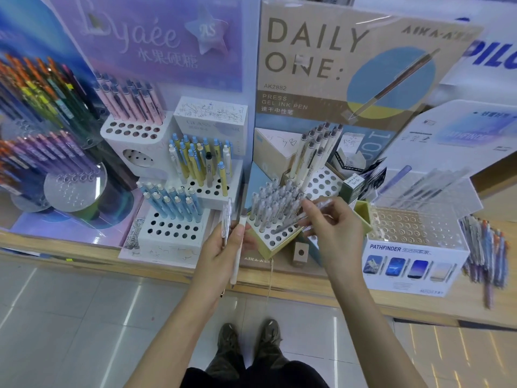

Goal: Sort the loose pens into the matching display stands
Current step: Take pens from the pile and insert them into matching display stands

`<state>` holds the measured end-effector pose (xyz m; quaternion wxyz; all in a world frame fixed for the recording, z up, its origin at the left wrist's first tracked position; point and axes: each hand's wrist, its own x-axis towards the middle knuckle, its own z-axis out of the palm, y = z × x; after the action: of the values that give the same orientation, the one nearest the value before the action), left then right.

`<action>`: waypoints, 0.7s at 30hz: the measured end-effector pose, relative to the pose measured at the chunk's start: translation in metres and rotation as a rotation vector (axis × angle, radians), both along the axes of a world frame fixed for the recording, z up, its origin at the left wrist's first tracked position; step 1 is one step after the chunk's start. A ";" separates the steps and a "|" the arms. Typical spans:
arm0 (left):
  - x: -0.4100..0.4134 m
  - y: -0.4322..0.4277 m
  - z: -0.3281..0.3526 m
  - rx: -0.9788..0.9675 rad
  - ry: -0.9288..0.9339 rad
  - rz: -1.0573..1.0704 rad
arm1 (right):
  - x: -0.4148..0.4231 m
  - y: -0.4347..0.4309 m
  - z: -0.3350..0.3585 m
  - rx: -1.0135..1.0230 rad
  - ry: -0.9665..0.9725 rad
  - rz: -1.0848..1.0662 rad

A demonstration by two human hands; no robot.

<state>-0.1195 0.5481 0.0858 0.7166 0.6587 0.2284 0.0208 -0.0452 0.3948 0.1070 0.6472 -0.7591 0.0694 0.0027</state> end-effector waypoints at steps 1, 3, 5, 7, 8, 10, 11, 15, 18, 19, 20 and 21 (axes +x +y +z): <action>-0.001 -0.001 0.000 -0.026 0.006 0.000 | 0.002 0.000 -0.004 -0.015 -0.007 -0.013; -0.002 -0.003 0.004 -0.080 -0.004 -0.014 | 0.004 0.001 -0.013 -0.045 -0.019 -0.031; -0.003 -0.004 0.006 -0.089 -0.013 -0.015 | 0.005 0.003 -0.019 -0.068 -0.021 -0.043; -0.003 -0.002 0.007 -0.088 -0.007 0.001 | 0.006 0.005 -0.025 -0.115 -0.024 -0.048; -0.003 -0.001 0.007 -0.089 -0.003 0.002 | 0.006 0.005 -0.028 -0.135 -0.020 -0.051; -0.004 0.002 0.005 -0.097 0.003 0.002 | 0.005 0.004 -0.033 -0.158 -0.015 -0.063; -0.004 0.003 0.005 -0.105 0.007 0.006 | 0.005 0.005 -0.035 -0.158 -0.021 -0.073; -0.004 0.004 0.004 -0.135 0.007 0.020 | 0.008 0.008 -0.041 -0.176 -0.039 -0.092; -0.004 0.005 0.005 -0.143 0.006 0.021 | 0.009 0.010 -0.046 -0.276 -0.046 -0.068; -0.004 0.005 0.005 -0.144 0.006 0.020 | 0.009 0.010 -0.048 -0.318 -0.050 -0.044; -0.004 0.005 0.005 -0.143 0.007 0.018 | 0.009 0.012 -0.050 -0.348 -0.051 -0.012; -0.004 0.005 0.005 -0.142 0.009 0.017 | 0.009 0.014 -0.053 -0.360 -0.043 0.022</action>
<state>-0.1230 0.5536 0.0904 0.7602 0.6044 0.2382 0.0077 -0.0361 0.4089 0.0537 0.5021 -0.8633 0.0467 -0.0190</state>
